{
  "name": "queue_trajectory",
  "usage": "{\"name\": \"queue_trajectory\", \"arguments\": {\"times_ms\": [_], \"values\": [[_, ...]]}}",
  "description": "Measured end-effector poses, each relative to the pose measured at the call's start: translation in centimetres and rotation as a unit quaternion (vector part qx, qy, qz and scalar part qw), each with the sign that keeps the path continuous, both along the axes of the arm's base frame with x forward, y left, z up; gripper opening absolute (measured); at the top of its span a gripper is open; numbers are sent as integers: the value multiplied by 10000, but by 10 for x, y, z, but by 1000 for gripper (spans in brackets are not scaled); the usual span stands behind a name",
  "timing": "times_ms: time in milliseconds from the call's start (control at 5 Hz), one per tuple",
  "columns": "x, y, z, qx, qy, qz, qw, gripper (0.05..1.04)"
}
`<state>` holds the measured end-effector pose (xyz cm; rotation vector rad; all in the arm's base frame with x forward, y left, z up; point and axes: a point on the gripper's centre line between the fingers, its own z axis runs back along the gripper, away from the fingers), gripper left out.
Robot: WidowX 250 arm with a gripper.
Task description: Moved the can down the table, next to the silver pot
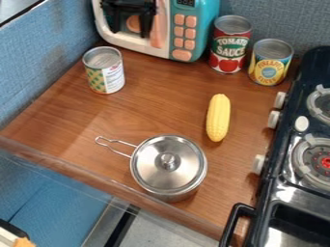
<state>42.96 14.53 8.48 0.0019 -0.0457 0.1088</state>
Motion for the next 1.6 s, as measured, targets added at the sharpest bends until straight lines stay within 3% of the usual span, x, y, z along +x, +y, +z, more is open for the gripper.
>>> {"name": "queue_trajectory", "arguments": {"times_ms": [600, 800, 1000, 1200, 1400, 1600], "values": [[14, 18, -31, 337, -103, -418, 9985, 1001], [11, 21, -49, 360, 69, -344, 9987, 1001], [7, 20, -55, 309, 156, -336, 9988, 1001], [-11, 16, -74, 123, 416, -334, 9985, 999], [-31, 11, -52, 52, 273, -295, 9992, 999], [-49, 2, -49, -66, 297, -375, 9988, 999]]}}
